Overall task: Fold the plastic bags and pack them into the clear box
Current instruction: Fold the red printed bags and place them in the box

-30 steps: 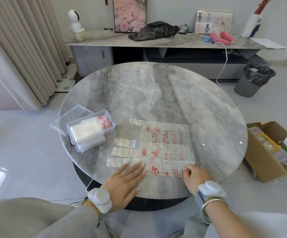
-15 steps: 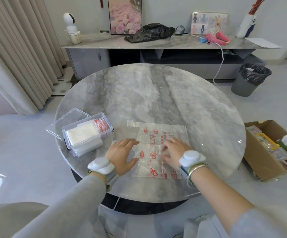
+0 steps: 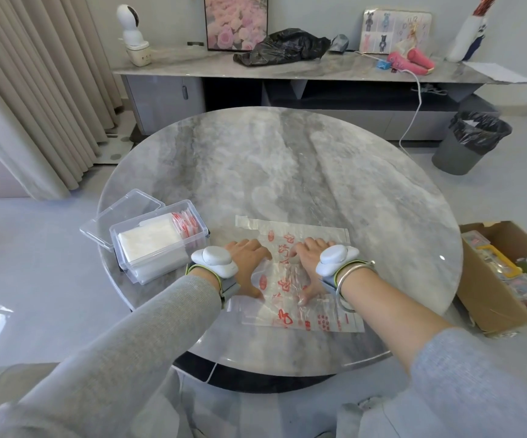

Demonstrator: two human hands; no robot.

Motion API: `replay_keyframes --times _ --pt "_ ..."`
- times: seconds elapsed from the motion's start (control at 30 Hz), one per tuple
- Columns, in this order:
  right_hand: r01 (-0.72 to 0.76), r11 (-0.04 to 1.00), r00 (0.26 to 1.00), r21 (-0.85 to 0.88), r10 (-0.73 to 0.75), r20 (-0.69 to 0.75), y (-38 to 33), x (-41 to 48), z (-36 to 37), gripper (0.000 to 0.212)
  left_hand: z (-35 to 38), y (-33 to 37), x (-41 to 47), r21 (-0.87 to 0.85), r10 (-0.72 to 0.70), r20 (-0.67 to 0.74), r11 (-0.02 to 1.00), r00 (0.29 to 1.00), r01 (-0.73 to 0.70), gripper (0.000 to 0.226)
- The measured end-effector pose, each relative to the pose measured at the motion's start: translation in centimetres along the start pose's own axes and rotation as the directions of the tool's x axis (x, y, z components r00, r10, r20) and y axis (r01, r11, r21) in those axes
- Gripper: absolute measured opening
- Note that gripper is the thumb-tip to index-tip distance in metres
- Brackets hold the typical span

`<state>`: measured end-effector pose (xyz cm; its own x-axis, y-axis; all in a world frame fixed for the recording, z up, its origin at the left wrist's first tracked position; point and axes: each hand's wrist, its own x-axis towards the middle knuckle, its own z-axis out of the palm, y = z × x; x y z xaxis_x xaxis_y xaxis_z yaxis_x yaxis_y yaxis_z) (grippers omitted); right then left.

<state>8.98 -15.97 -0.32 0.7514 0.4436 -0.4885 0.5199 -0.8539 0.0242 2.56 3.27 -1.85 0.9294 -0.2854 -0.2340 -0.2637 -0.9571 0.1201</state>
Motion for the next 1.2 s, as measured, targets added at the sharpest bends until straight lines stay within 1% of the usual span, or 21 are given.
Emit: replay_keyframes --times 0.07,0.13,0.2,0.23,0.27,0.33,0.37,0.4,0.47,0.53,0.63,0.73,0.8,0.93,1.0,1.2 --pt "0.046 0.995 0.998 0.087 -0.050 0.044 -0.1 0.1 -0.2 0.043 -0.2 0.2 0.6 0.030 -0.001 0.031 1.000 1.000 0.000 0.093" --pt "0.079 0.990 0.997 0.115 -0.078 -0.013 -0.1 0.2 -0.1 0.036 -0.5 0.4 1.0 0.050 -0.008 0.063 0.999 0.998 0.005 0.093" --pt "0.052 0.998 0.996 0.026 -0.050 -0.075 0.1 0.0 -0.1 0.034 -0.8 0.5 1.3 0.090 -0.011 0.078 0.996 0.997 0.004 0.089" --pt "0.043 0.998 0.996 -0.039 -0.046 -0.074 0.2 -0.3 -0.2 0.037 -0.9 0.6 1.3 0.124 -0.006 0.074 0.992 0.997 -0.004 0.087" --pt "0.052 0.993 0.996 -0.110 -0.059 -0.061 0.3 -0.6 -0.3 0.048 -1.1 0.6 1.2 0.158 0.006 0.064 0.987 0.998 -0.017 0.084" --pt "0.073 0.974 0.995 -0.214 -0.084 -0.045 0.3 -1.8 -0.5 0.077 -1.2 0.9 0.9 0.215 0.049 0.031 0.975 0.998 -0.054 0.074" --pt "0.081 0.966 0.992 -0.244 -0.102 -0.072 0.2 -2.4 -0.5 0.082 -1.3 1.1 0.6 0.238 0.067 0.014 0.969 0.998 -0.069 0.070" --pt "0.085 0.960 0.986 -0.268 -0.120 -0.117 0.2 -2.7 -0.4 0.083 -1.3 1.3 0.4 0.253 0.078 0.001 0.964 0.997 -0.076 0.066" --pt "0.084 0.951 0.969 -0.296 -0.146 -0.197 0.2 -3.2 -0.2 0.082 -1.4 1.8 -0.1 0.263 0.095 -0.019 0.961 0.995 -0.087 0.063" --pt "0.076 0.948 0.963 -0.308 -0.149 -0.224 -0.1 -3.9 0.0 0.077 -1.4 2.4 -0.8 0.247 0.140 -0.049 0.961 0.989 -0.124 0.061" --pt "0.070 0.966 0.956 -0.250 -0.137 -0.261 -0.7 -5.2 0.2 0.058 -1.1 3.1 -2.3 0.229 0.219 -0.138 0.956 0.966 -0.184 0.052" --pt "0.087 0.973 0.941 -0.214 -0.151 -0.304 -1.1 -6.9 0.7 0.036 -0.7 3.2 -3.7 0.244 0.285 -0.235 0.943 0.929 -0.228 0.036" --pt "0.087 0.977 0.939 -0.194 -0.146 -0.312 -1.1 -7.8 1.1 0.028 -0.2 3.0 -4.4 0.262 0.315 -0.289 0.934 0.904 -0.242 0.029" --pt "0.069 0.982 0.955 -0.174 -0.116 -0.274 -1.0 -9.7 2.5 0.027 0.9 3.1 -5.9 0.291 0.321 -0.302 0.928 0.898 -0.233 0.032" --pt "0.061 0.984 0.960 -0.166 -0.103 -0.262 -0.7 -10.0 3.5 0.025 1.5 3.0 -6.3 0.277 0.319 -0.297 0.931 0.900 -0.238 0.035" --pt "0.028 0.993 0.962 -0.114 -0.058 -0.266 -0.1 -10.3 5.1 0.027 2.2 2.9 -7.7 0.273 0.310 -0.294 0.934 0.904 -0.231 0.037"
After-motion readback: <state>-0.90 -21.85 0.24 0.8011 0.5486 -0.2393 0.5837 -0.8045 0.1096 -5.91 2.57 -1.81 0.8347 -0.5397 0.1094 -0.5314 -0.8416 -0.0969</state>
